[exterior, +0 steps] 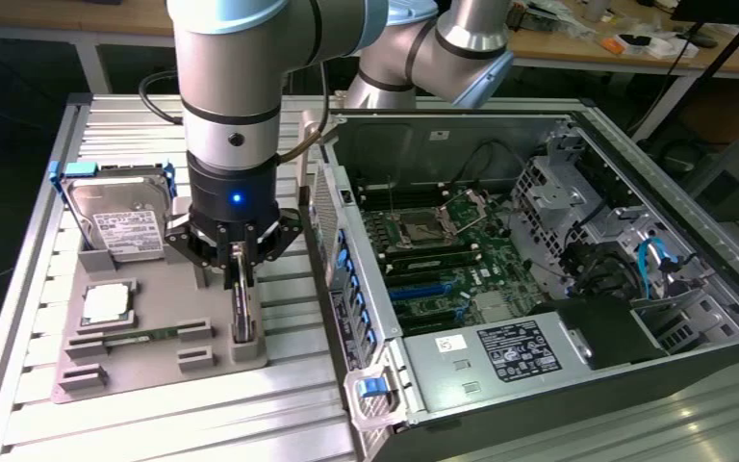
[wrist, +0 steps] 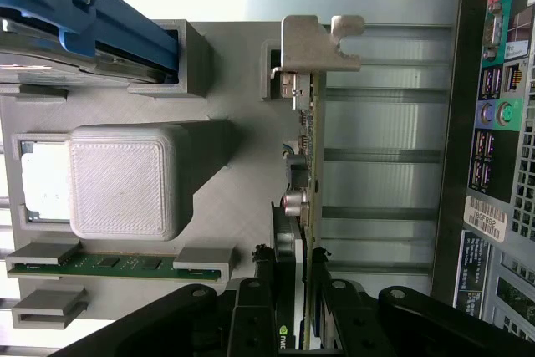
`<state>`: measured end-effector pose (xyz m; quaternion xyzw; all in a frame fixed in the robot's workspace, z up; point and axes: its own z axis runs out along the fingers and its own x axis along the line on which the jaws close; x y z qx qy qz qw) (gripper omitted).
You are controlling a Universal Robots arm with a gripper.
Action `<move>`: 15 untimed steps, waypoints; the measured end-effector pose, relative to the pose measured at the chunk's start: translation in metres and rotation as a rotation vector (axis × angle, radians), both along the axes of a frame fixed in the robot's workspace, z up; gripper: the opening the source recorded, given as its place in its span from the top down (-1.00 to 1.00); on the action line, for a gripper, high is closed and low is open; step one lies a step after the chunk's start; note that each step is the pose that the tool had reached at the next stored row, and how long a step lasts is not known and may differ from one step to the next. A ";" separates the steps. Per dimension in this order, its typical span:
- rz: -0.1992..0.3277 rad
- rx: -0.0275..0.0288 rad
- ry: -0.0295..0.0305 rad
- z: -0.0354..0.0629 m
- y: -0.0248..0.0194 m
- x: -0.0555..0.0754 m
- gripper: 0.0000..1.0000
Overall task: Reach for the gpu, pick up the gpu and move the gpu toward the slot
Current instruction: 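Pick up the gpu and move the gpu toward the slot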
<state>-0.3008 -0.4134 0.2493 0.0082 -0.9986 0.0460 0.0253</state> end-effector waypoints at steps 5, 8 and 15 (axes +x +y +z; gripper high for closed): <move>0.000 0.0000 0.0000 0.0000 0.0000 0.000 0.47; 0.000 0.0000 0.0000 0.0000 0.0000 0.000 0.47; 0.000 0.0000 0.0000 0.0000 0.0000 0.000 0.47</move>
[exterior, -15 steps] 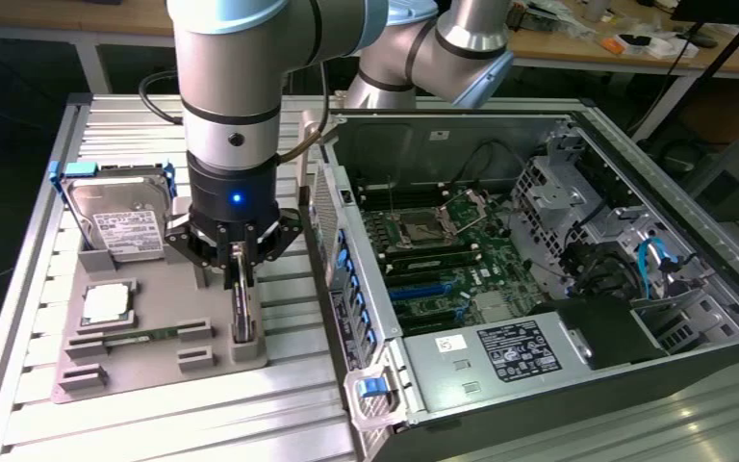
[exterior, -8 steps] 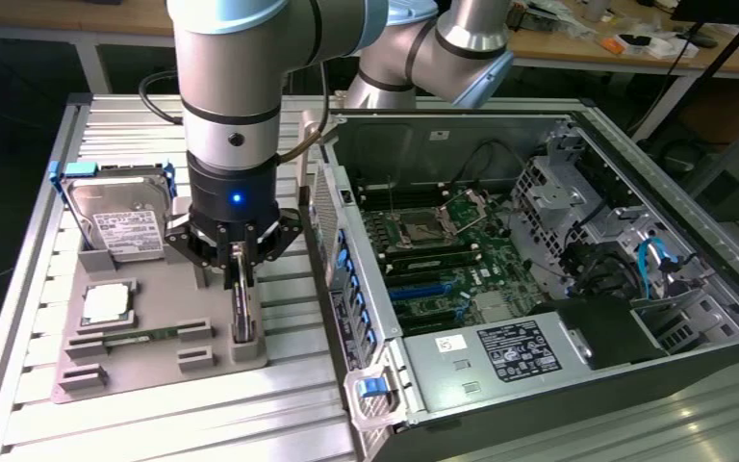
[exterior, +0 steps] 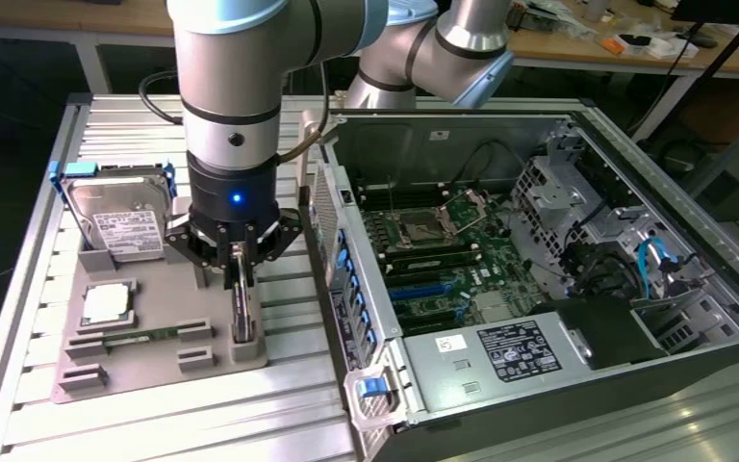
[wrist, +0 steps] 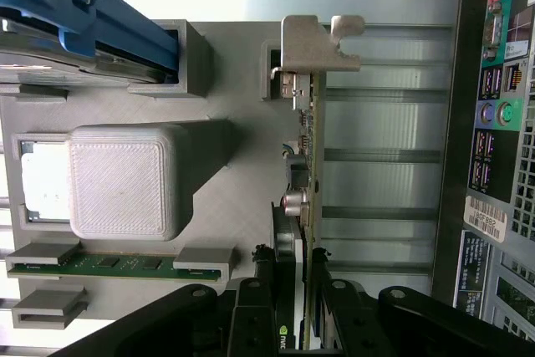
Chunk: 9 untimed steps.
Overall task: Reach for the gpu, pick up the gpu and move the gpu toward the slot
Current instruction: 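Pick up the gpu and move the gpu toward the slot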
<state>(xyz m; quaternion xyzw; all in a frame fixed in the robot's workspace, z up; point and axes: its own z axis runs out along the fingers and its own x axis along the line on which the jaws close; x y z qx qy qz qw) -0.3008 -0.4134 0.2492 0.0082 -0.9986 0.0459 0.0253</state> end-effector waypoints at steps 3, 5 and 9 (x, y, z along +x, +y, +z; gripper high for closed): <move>0.000 0.0000 0.0000 0.0000 0.0000 0.000 0.44; 0.000 0.0000 0.0000 0.0000 0.0000 0.000 0.31; 0.000 0.0000 0.0000 0.0000 0.0000 0.000 0.31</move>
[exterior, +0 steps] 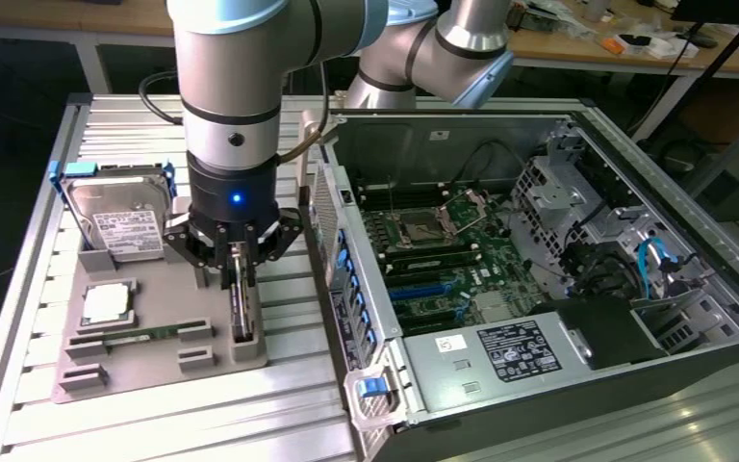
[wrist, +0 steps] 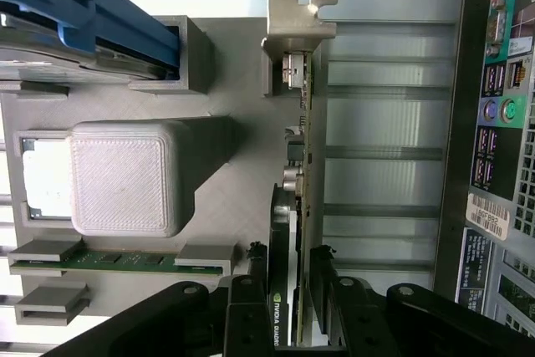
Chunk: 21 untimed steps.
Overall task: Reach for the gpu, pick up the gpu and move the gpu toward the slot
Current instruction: 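Pick up the gpu and move the gpu toward the slot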
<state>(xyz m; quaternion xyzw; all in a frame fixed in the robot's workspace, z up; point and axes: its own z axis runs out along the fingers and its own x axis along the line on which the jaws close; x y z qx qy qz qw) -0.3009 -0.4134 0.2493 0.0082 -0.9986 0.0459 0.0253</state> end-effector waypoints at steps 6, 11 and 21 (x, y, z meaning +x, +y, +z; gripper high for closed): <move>0.000 0.0000 0.0000 0.0000 0.0000 0.000 0.31; 0.000 0.0004 0.0000 0.0040 0.0000 0.000 0.31; 0.001 -0.0052 0.0001 0.0290 0.0003 0.000 0.31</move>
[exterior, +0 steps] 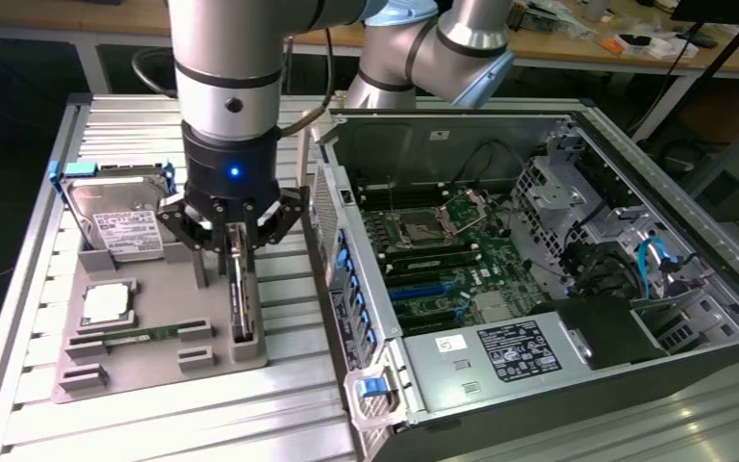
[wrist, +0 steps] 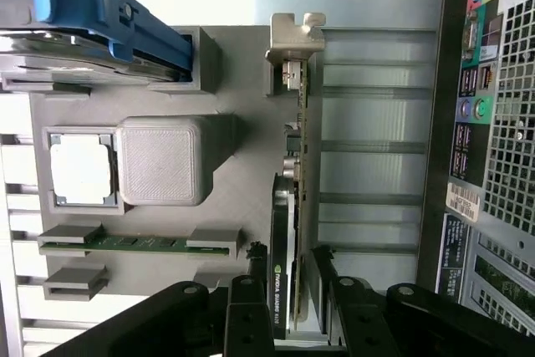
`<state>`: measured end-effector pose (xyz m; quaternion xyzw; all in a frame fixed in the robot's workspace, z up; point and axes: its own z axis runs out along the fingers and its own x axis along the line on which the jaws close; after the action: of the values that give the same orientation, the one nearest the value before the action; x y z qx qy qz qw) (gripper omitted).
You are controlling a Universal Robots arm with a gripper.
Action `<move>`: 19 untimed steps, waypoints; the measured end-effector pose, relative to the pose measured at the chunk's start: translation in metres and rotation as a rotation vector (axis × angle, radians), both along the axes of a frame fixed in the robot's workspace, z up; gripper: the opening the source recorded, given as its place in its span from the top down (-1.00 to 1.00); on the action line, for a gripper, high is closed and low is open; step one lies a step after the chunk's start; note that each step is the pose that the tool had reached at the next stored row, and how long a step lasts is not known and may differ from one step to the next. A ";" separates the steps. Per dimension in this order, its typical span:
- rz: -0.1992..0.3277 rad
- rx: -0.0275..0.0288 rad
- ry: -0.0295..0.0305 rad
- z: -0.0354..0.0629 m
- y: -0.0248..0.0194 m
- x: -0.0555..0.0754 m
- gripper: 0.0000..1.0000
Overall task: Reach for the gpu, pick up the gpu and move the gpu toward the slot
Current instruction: 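Pick up the gpu and move the gpu toward the slot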
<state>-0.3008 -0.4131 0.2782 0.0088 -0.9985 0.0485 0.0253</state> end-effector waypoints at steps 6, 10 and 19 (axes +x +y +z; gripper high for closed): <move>0.001 -0.0135 -0.0001 0.0185 0.0004 0.000 0.31; 0.001 -0.0241 -0.0002 0.0345 0.0009 0.000 0.31; 0.004 -0.0434 -0.0001 0.0766 0.0028 0.000 0.31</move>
<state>-0.3010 -0.4103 0.3549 0.0102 -0.9972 0.0702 0.0254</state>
